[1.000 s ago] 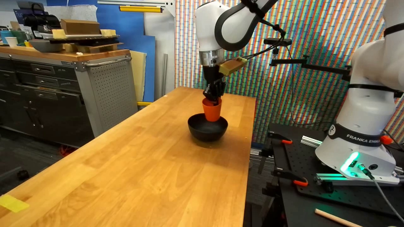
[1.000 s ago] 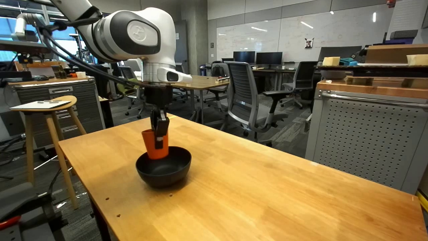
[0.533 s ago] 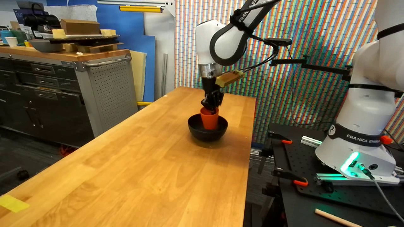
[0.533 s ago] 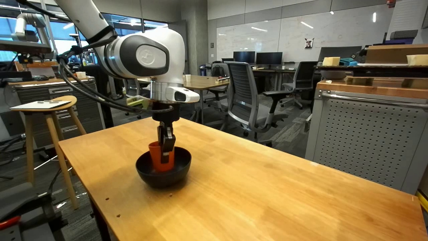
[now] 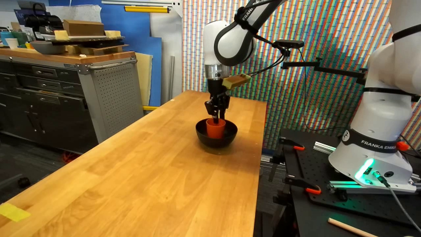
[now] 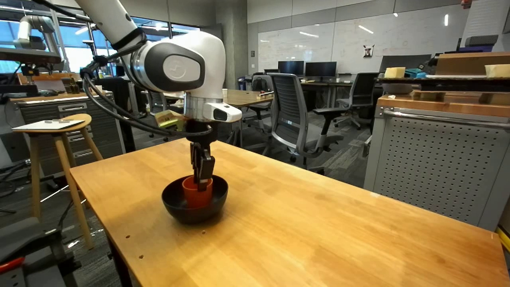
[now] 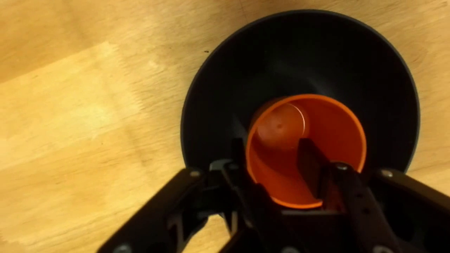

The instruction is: Put the orange cup in the black bowl

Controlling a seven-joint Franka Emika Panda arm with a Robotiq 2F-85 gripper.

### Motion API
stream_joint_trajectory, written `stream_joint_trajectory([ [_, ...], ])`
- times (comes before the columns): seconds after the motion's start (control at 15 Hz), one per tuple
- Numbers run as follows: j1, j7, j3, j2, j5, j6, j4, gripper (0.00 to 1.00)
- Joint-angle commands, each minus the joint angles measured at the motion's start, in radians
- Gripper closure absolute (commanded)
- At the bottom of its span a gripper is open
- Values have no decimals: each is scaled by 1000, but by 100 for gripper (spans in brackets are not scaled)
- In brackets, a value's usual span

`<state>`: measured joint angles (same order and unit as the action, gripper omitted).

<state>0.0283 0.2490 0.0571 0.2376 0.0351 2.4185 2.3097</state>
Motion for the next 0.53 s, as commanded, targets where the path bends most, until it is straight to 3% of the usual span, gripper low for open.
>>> stream_joint_trajectory([
  [0.0,-16,-4,9,-232,-58,-47,112,25],
  [0.2,-22,6,-17,-378,-139,-141,136,1],
  [0.4,-40,-64,-71,-491,-175,-373,115,0],
  [0.47,-17,-29,-57,-400,-145,-270,94,0],
])
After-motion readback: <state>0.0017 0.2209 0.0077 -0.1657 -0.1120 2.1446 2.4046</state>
